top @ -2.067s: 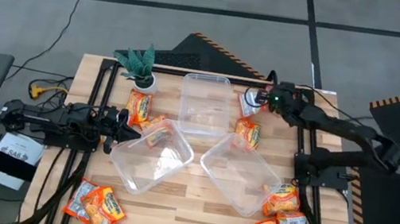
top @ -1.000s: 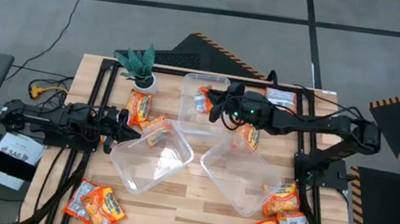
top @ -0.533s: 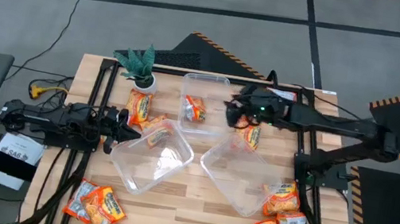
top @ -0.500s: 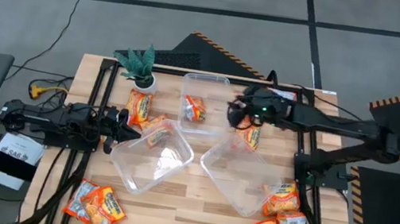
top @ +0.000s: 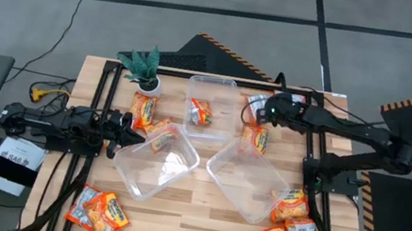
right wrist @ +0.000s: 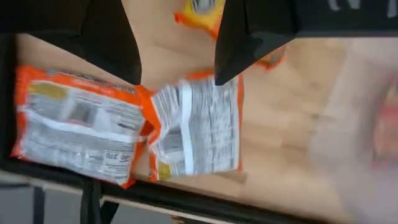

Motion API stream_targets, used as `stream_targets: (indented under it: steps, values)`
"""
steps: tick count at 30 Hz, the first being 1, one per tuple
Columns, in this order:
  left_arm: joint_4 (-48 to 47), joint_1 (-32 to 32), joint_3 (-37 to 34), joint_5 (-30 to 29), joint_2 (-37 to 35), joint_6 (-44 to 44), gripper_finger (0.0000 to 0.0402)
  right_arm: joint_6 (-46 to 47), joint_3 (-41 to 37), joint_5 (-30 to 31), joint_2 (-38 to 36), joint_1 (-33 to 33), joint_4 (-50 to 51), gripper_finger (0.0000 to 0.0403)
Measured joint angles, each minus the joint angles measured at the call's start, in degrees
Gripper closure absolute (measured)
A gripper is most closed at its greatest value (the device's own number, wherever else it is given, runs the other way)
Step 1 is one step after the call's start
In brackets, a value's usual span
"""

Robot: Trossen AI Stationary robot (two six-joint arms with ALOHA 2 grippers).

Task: Sort Maruchan noodles
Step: Put the orange noodle pack into the top transparent container

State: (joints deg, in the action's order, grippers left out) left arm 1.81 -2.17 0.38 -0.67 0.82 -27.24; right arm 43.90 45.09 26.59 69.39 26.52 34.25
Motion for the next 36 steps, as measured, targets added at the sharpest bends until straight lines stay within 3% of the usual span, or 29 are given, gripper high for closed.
stream_targets:
  steps: [6,11,17,26,29,34,36]
  values:
    - [0.01,0.0,-0.02,-0.01,0.0,0.02,0.0401,-0.14,-4.72,-4.89,0.35,9.7,-8.58,0.0179]
    - [-0.01,0.0,-0.02,0.0,0.0,0.0,0.0401,2.59,-9.41,-6.13,0.52,13.88,-15.42,0.0179]
    - [0.0,0.0,-0.01,0.0,-0.01,0.01,0.0401,4.28,-13.56,-12.76,5.16,15.15,-26.39,0.0179]
    - [0.01,0.0,-0.01,0.0,0.0,0.0,0.0402,4.67,-13.77,-15.04,14.36,15.13,-35.77,0.0184]
    - [0.01,0.0,-0.02,0.0,0.0,0.0,0.0401,3.73,-13.77,-14.96,14.66,15.15,-36.59,0.0219]
    - [-0.01,0.0,-0.02,-0.01,0.0,0.01,0.0401,0.63,-13.8,-14.93,10.89,14.58,-36.21,0.0367]
    - [0.01,0.0,-0.02,-0.02,0.0,0.0,0.0401,-0.23,-13.79,-14.93,7.76,14.04,-36.21,0.0386]
